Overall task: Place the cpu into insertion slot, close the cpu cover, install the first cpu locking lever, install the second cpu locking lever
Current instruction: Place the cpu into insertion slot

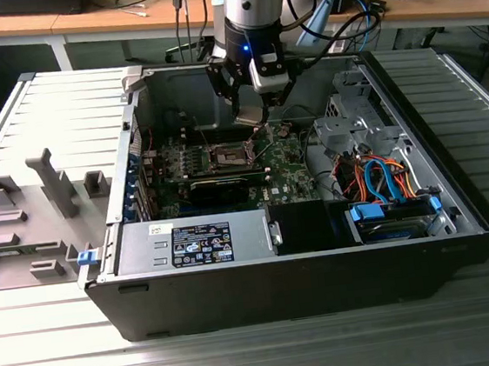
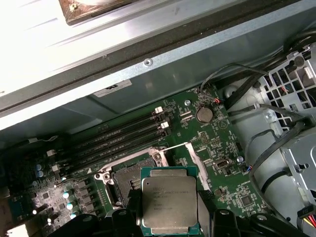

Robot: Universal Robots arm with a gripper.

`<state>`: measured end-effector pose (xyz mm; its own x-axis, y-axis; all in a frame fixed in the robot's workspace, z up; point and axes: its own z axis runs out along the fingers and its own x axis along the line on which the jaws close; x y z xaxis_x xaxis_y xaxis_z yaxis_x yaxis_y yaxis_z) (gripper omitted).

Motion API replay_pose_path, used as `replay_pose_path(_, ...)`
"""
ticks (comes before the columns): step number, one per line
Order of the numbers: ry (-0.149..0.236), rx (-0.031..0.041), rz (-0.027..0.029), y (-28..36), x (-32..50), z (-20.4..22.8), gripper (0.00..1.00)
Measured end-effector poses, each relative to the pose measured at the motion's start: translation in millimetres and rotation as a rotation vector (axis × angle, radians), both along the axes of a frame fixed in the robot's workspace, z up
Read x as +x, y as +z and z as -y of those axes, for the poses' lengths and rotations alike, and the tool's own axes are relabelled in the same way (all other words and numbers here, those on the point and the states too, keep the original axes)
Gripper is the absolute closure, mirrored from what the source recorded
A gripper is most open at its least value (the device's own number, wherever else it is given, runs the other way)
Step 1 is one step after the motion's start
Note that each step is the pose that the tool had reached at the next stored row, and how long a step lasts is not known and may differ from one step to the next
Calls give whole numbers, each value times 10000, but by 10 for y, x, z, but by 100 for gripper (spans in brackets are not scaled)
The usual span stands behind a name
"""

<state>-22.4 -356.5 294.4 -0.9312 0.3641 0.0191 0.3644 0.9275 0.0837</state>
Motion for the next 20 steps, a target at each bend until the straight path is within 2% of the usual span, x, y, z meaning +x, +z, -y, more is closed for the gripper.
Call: replay_pose_path(20, -277, 0, -1, 0, 0, 5, 46)
